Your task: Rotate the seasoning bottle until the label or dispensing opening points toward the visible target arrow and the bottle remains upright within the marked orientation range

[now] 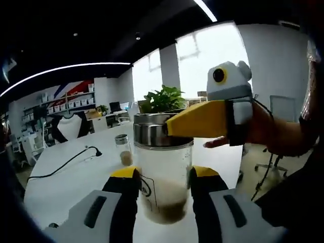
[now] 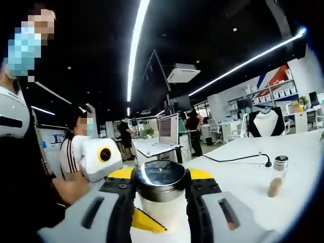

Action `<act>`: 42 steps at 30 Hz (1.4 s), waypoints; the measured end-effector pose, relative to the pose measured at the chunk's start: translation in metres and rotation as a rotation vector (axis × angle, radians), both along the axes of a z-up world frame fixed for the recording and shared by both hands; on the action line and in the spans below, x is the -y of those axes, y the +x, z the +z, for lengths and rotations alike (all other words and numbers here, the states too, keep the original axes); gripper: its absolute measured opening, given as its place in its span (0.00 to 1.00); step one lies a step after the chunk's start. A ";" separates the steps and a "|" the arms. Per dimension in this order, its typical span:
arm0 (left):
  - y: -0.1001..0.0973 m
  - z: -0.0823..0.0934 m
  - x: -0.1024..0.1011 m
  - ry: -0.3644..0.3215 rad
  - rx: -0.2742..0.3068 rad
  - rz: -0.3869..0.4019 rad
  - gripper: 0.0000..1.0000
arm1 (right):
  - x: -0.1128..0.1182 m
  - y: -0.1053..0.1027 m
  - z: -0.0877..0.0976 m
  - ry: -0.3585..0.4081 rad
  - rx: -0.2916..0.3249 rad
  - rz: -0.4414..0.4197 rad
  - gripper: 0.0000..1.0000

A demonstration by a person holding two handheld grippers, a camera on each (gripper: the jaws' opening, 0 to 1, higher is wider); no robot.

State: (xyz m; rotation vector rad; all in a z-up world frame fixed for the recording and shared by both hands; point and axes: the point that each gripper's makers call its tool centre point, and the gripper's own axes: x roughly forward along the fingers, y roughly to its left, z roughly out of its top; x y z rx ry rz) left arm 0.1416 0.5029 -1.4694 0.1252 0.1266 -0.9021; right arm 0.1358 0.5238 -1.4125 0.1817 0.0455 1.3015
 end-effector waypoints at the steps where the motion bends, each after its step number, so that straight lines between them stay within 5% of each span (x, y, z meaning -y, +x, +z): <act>1: -0.002 0.004 0.002 -0.023 0.003 -0.031 0.43 | 0.001 -0.003 0.004 0.012 0.001 0.023 0.35; 6: -0.008 0.008 0.007 -0.034 -0.005 -0.096 0.43 | 0.005 -0.010 0.008 -0.008 0.038 0.084 0.35; 10: -0.007 0.011 0.009 -0.041 0.023 -0.053 0.42 | 0.006 -0.009 0.011 0.014 0.049 0.083 0.36; 12: -0.001 0.013 0.008 -0.077 0.005 0.018 0.42 | 0.005 -0.007 0.013 0.037 0.056 0.046 0.36; 16: 0.016 0.005 -0.006 0.011 0.034 0.207 0.42 | 0.001 0.006 0.007 -0.010 0.092 -0.129 0.36; 23: 0.019 0.008 -0.009 0.005 0.053 0.326 0.42 | -0.010 0.010 0.009 -0.030 0.151 -0.374 0.37; 31: 0.013 0.007 -0.014 0.028 0.066 0.269 0.42 | -0.012 0.002 0.007 -0.045 0.124 -0.248 0.36; 42: -0.007 0.015 0.004 -0.068 -0.002 -0.013 0.42 | 0.001 -0.011 0.013 -0.023 0.128 0.084 0.36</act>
